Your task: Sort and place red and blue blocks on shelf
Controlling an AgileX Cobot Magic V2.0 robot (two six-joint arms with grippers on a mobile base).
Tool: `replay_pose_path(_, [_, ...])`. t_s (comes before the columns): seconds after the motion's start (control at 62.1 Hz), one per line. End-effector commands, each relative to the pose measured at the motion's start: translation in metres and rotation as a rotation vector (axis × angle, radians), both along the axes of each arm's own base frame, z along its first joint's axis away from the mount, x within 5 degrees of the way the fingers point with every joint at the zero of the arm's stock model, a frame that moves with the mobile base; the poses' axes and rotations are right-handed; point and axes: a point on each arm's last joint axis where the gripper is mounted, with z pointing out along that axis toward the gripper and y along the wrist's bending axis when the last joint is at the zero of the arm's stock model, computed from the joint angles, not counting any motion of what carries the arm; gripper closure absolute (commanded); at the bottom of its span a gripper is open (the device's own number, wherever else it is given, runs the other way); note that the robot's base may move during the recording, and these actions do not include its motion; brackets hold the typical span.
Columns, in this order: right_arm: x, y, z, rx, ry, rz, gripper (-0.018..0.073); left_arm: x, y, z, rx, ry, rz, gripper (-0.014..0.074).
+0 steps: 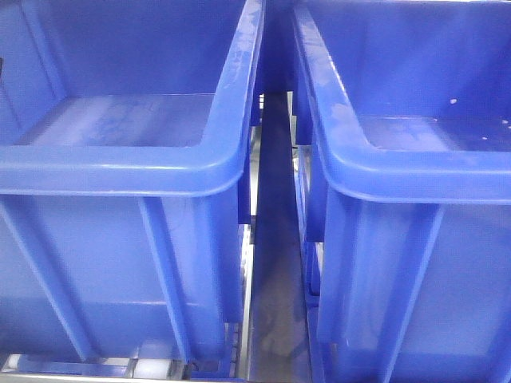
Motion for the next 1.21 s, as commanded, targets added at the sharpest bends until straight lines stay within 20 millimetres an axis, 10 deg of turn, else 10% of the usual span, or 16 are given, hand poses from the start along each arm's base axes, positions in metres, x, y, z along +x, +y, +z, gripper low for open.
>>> replay_pose_path(0.0, [0.009, -0.001, 0.027, 0.007, -0.114, -0.014, 0.0128, 0.002, -0.002, 0.022, -0.053, -0.113, 0.004, 0.0031])
replay_pose_path(0.161, [0.017, 0.001, 0.027, 0.002, -0.043, -0.004, -0.0074, -0.005, 0.000, 0.029, -0.063, -0.146, 0.004, 0.0031])
replay_pose_path(0.709, [0.014, 0.002, 0.030, -0.004, 0.042, 0.020, -0.0060, -0.046, 0.013, 0.059, -0.098, -0.286, -0.006, 0.0104])
replay_pose_path(0.853, [0.008, 0.002, 0.035, -0.002, 0.016, 0.021, 0.0088, -0.063, 0.019, 0.070, -0.123, -0.364, -0.006, 0.0246])
replay_pose_path(1.047, [-0.004, 0.001, 0.042, 0.001, -0.041, 0.021, 0.0512, -0.085, 0.027, 0.082, -0.107, -0.470, -0.008, 0.0458])
replay_pose_path(1.192, [-0.017, 0.000, 0.050, 0.005, -0.099, 0.021, 0.0503, -0.101, 0.032, 0.088, -0.103, -0.531, -0.007, 0.0472])
